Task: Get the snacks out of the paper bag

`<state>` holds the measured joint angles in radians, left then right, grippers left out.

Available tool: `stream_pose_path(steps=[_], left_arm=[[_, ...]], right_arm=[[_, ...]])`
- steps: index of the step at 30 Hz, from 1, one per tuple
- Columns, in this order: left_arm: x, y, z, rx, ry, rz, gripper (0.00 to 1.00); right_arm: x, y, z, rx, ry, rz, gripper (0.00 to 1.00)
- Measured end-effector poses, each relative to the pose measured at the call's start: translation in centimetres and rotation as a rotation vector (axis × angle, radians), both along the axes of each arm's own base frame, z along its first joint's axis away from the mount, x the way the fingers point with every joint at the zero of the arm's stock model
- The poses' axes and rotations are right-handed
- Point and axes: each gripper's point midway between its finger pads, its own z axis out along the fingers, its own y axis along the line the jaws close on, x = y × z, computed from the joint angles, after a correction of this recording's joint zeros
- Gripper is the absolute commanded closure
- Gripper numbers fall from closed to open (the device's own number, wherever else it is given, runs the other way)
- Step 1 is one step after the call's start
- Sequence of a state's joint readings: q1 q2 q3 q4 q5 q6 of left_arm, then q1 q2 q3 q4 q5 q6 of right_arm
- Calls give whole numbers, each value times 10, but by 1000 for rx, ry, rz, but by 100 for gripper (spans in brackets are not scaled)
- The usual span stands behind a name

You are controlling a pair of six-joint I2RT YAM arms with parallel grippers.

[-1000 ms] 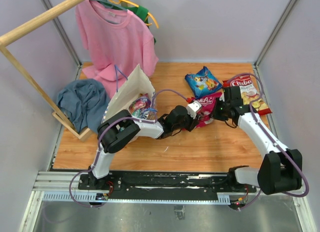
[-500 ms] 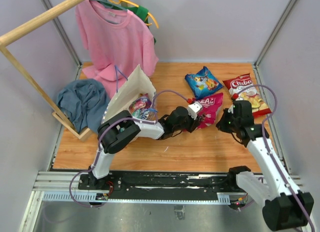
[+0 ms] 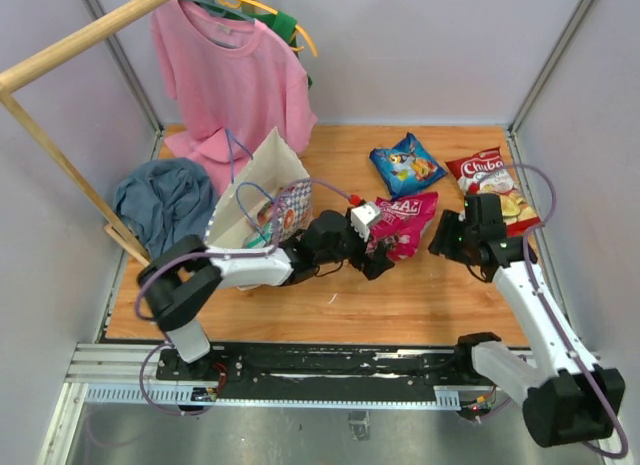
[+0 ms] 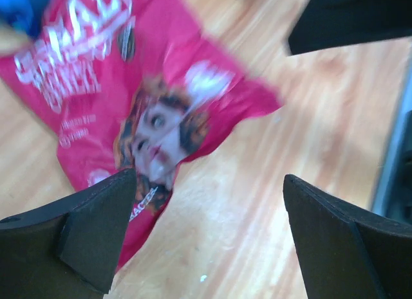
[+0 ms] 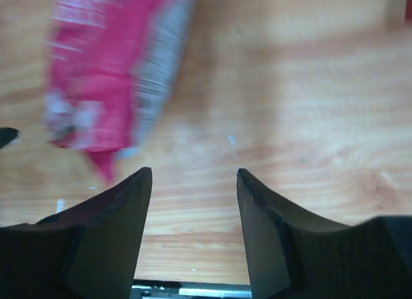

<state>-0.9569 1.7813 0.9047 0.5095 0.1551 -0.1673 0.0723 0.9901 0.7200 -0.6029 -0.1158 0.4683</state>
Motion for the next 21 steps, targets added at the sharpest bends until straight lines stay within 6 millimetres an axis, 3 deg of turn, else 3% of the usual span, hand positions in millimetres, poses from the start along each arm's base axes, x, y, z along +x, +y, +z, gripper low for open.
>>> stream_pose_path(steps=[2, 3, 5, 8, 10, 12, 14, 18, 21], left_arm=[[-6, 4, 42, -63, -33, -14, 0], [-9, 6, 72, -114, -65, -20, 0], [-15, 11, 133, -221, -129, -27, 0], [-28, 27, 223, -380, -218, -28, 0], [-39, 45, 280, -480, -271, -20, 0], [-49, 63, 317, -539, -302, -3, 0], [-53, 80, 336, -560, -318, 34, 0], [-43, 108, 332, -513, -303, 135, 0], [-20, 136, 306, -431, -264, 236, 0]], right_arm=[[12, 10, 38, -66, -108, 47, 45], [20, 22, 69, -84, -202, 86, 49], [26, 42, 109, -71, -323, 145, 66], [36, 61, 138, -59, -403, 190, 91], [49, 79, 131, -73, -371, 231, 99], [61, 103, 108, -94, -305, 291, 99], [70, 123, 69, -113, -205, 347, 99], [67, 131, 7, -139, -44, 394, 99], [60, 116, -16, -123, 9, 374, 99]])
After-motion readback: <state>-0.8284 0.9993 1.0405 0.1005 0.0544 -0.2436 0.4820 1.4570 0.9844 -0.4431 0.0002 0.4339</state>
